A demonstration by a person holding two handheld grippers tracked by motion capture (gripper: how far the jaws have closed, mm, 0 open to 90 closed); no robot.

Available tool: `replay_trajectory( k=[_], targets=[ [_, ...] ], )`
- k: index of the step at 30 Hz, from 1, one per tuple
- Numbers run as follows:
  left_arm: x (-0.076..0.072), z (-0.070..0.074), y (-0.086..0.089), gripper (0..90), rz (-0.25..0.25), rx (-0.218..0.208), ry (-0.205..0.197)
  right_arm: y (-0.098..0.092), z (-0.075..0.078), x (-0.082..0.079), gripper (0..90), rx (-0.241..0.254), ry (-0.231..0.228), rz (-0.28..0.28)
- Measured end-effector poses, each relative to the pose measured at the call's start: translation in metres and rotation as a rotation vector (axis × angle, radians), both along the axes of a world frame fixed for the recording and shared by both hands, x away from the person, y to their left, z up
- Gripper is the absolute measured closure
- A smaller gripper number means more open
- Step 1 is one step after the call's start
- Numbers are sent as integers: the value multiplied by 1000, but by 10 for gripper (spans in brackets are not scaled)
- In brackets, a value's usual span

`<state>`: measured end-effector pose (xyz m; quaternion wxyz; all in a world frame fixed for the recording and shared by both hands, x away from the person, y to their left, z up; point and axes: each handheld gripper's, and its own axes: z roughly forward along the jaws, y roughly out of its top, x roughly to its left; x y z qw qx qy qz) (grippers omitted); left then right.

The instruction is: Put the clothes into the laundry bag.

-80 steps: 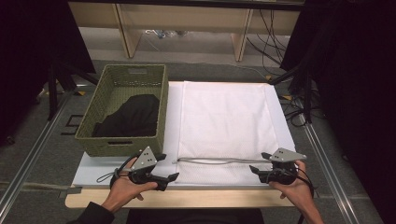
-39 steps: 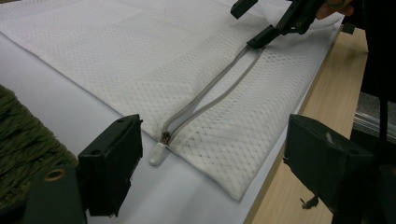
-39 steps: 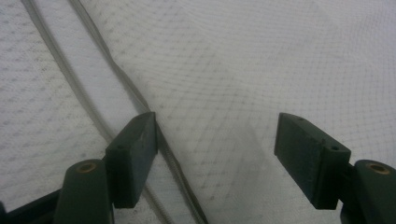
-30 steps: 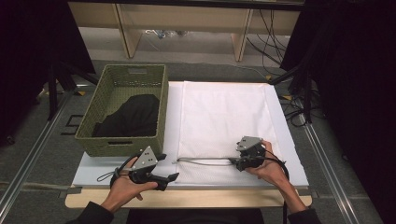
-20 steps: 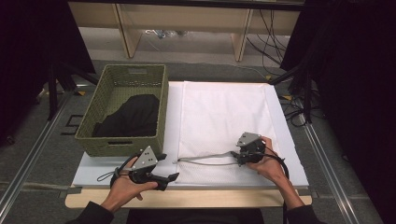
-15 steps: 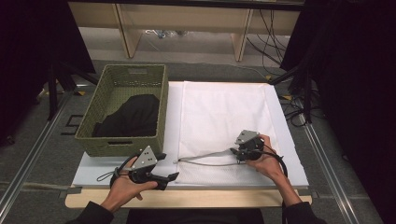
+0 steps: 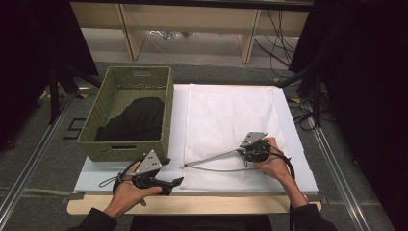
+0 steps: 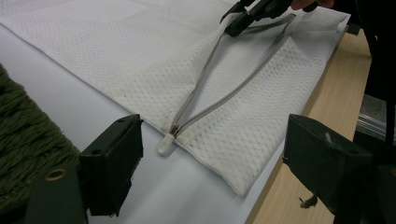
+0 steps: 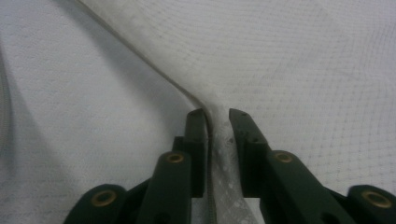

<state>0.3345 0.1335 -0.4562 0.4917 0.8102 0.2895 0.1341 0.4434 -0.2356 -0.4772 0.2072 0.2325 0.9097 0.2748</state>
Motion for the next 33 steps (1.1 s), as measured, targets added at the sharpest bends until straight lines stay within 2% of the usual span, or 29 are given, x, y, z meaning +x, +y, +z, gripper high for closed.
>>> replay_trajectory(
  k=[1, 3, 4, 5, 6, 7, 8, 11, 12, 16, 18, 19, 20, 21, 22, 24, 26, 29, 31, 33],
  targets=[
    [0, 1, 0, 194, 7, -6, 15, -1, 1, 1, 833, -12, -16, 25],
    [1, 1, 1, 195, 9, -20, 11, 0, 1, 3, 853, -18, -36, 44],
    [1, 0, 1, 197, 14, -40, 36, 1, 1, 0, 863, -14, -19, 21],
    [1, 0, 1, 200, 16, -35, 31, 1, 2, 0, 875, -13, -14, 24],
    [1, 1, 1, 200, 21, -31, 26, 1, 3, 1, 882, -19, -30, 34],
    [1, 2, 1, 200, 28, -26, 21, 1, 4, -1, 887, -17, -15, 26],
    [2, 3, 2, 200, 15, -29, 10, 1, 6, -1, 891, -27, -29, 28],
    [1, 7, 2, 200, 31, -44, 9, 1, 8, 0, 896, -11, -51, 44],
    [2, 9, 2, 199, 27, -45, -6, 1, 8, 0, 897, -13, -50, 45],
    [3, 13, 0, 198, 35, -59, 6, 1, 9, 1, 897, -15, -47, 44],
    [3, 16, 1, 203, 40, -52, 4, 1, 12, 1, 897, -9, -47, 40],
    [4, 22, 2, 211, 60, -22, 1, 2, 18, 3, 897, -18, -58, 66],
    [5, 25, 2, 213, 78, -24, 1, 3, 19, 3, 898, -10, -73, 64],
    [7, 28, 3, 213, 70, -19, -12, 4, 23, 3, 898, -10, -65, 64],
    [8, 32, 4, 213, 83, -26, -7, 3, 24, 5, 898, -21, -70, 84],
    [11, 37, 7, 214, 99, -19, -6, 4, 27, 6, 898, -20, -73, 77],
    [15, 43, 10, 214, 121, -27, -14, 4, 28, 7, 898, -9, -81, 67],
    [18, 48, 13, 213, 137, -34, -5, 3, 33, 10, 898, 3, -76, 80],
    [24, 56, 18, 210, 150, -47, -7, 3, 37, 11, 898, -11, -95, 89],
    [29, 60, 21, 194, 149, -53, 4, 3, 40, 12, 898, 1, -80, 81]
  ],
)
